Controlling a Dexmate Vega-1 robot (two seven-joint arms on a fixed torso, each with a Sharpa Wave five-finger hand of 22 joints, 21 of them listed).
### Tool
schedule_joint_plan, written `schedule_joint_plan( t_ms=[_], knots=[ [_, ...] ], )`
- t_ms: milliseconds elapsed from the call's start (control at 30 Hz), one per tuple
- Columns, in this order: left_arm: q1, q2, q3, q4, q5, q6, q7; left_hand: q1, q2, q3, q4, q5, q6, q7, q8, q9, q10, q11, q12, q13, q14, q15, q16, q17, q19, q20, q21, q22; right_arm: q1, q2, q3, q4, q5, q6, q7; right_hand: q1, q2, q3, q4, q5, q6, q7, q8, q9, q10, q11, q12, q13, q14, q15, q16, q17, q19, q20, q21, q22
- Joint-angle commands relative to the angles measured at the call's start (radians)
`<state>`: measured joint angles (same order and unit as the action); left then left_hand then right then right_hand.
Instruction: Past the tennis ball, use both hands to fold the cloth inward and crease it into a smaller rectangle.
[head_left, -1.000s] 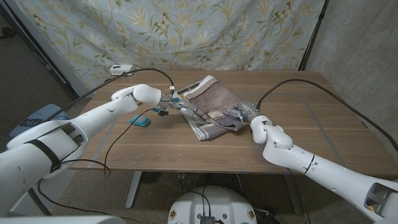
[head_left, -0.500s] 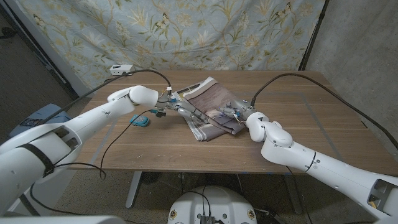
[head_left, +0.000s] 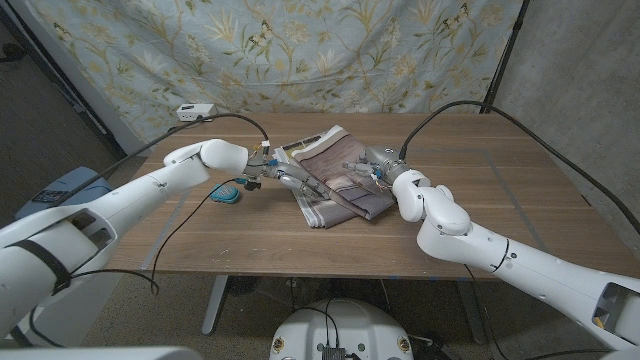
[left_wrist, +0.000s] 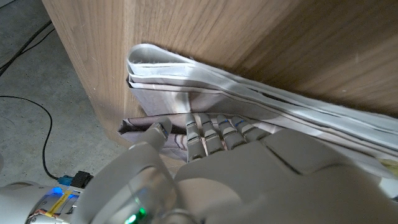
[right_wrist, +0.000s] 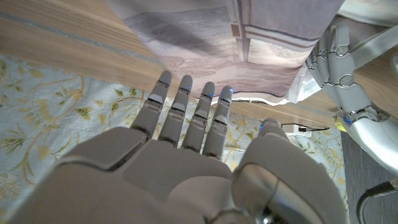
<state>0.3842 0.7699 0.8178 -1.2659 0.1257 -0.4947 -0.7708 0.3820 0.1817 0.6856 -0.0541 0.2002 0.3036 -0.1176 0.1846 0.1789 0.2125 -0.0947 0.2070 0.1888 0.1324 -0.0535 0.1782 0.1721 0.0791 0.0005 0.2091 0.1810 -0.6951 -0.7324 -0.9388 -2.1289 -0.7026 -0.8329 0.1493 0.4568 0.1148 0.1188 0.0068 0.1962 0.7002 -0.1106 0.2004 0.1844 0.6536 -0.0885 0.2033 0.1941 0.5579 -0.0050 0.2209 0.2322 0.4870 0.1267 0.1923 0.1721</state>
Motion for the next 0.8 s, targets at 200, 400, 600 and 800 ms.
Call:
schedule_joint_plan(
  t_ms=[200,400,600,800],
  knots=[
    [0.078,0.067,-0.071,-0.145,-0.011,0.069,0.073,-0.004,-0.011,0.0,-0.004,-0.004,0.007,0.001,-0.001,0.002,0.007,0.002,-0.001,0.002,0.009,-0.001,0.006,0.003,0.009,0.011,-0.003,0.0,-0.006,0.04,0.012,0.01,-0.064,0.036,0.001,-0.002,-0.003,0.005,-0.008,0.003,0.008,-0.002,0.002,0.003,0.013,0.001,0.0,0.003,0.001,0.006,0.003,0.0,-0.003,0.005,-0.001,0.0],
    [0.099,0.083,-0.088,-0.171,-0.021,0.074,0.082,-0.005,-0.012,-0.001,-0.003,-0.004,0.008,0.002,-0.001,0.002,0.007,0.001,-0.001,0.002,0.01,0.0,0.006,0.003,0.009,0.011,-0.003,0.0,-0.009,0.051,0.015,0.014,-0.087,0.04,0.01,-0.002,-0.003,0.006,-0.009,0.003,0.009,-0.001,0.003,0.003,0.015,0.001,0.0,0.003,0.004,0.005,0.004,-0.001,-0.001,0.006,0.0,0.0],
    [0.122,0.095,-0.106,-0.199,-0.01,0.078,0.117,-0.006,-0.012,-0.001,-0.003,-0.005,0.008,0.002,-0.001,0.002,0.008,0.003,-0.001,0.002,0.01,-0.001,0.006,0.003,0.009,0.012,-0.003,0.0,-0.021,0.077,0.033,0.036,-0.075,0.055,-0.012,-0.002,-0.003,0.007,-0.011,0.003,0.009,-0.002,0.002,0.003,0.015,0.0,0.0,0.003,0.004,0.005,0.004,-0.001,0.0,0.007,0.001,0.0],
    [0.137,0.1,-0.12,-0.207,-0.004,0.08,0.146,-0.007,-0.012,-0.001,-0.003,-0.005,0.008,0.002,-0.001,0.002,0.008,0.004,-0.001,0.002,0.011,0.0,0.006,0.003,0.009,0.012,-0.003,0.0,-0.026,0.103,0.037,0.063,-0.066,0.068,-0.038,-0.002,-0.004,0.007,-0.012,0.002,0.008,-0.001,0.002,0.003,0.015,0.004,-0.001,0.003,0.003,0.006,0.004,-0.001,0.001,0.006,0.001,0.0]
  ],
)
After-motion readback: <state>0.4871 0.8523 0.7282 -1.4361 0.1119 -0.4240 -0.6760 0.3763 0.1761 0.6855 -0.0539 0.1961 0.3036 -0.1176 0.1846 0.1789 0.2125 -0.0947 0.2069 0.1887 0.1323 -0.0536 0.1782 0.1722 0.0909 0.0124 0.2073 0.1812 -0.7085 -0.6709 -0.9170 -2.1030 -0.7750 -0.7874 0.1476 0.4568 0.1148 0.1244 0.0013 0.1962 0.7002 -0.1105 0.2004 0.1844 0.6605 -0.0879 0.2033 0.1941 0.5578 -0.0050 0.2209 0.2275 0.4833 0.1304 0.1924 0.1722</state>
